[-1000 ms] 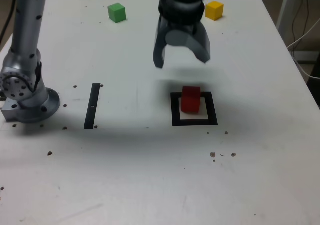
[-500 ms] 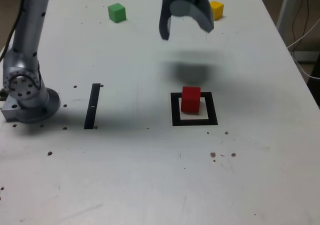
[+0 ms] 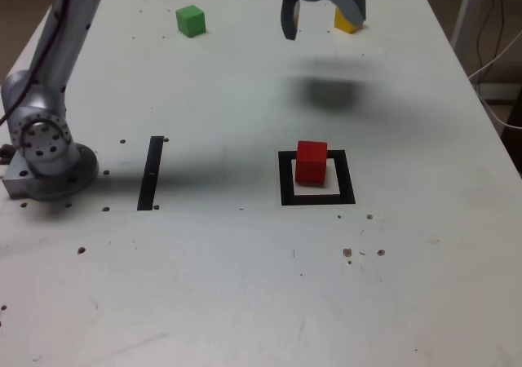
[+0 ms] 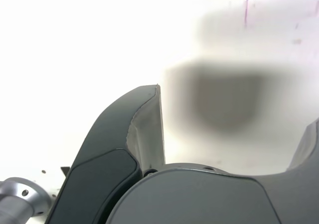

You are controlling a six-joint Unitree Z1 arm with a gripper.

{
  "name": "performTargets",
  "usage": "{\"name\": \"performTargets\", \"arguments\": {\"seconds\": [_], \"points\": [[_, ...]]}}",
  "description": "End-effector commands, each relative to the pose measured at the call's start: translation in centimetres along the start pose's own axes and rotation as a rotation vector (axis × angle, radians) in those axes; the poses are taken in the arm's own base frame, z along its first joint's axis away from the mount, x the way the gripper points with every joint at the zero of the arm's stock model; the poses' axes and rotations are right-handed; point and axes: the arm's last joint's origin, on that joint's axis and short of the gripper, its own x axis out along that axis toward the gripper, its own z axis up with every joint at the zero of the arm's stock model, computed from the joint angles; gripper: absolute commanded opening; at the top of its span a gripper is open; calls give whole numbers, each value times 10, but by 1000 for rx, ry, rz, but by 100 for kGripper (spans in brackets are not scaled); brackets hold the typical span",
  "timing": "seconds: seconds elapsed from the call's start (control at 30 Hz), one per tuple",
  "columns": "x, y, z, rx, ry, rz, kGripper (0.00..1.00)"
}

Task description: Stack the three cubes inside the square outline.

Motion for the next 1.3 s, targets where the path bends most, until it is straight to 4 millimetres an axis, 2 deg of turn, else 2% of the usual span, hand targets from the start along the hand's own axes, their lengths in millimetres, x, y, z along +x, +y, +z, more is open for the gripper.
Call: {"name": "performTargets", "arguments": {"seconds": [0.0,0.47,0.9,1.27], "points": [[2,8,3,-3,-7,-6,99],[18,52,21,-61,-56,-9,99],[35,96,32,-187,-128,15,99],[55,118,35,-282,-155,12,99]]}}
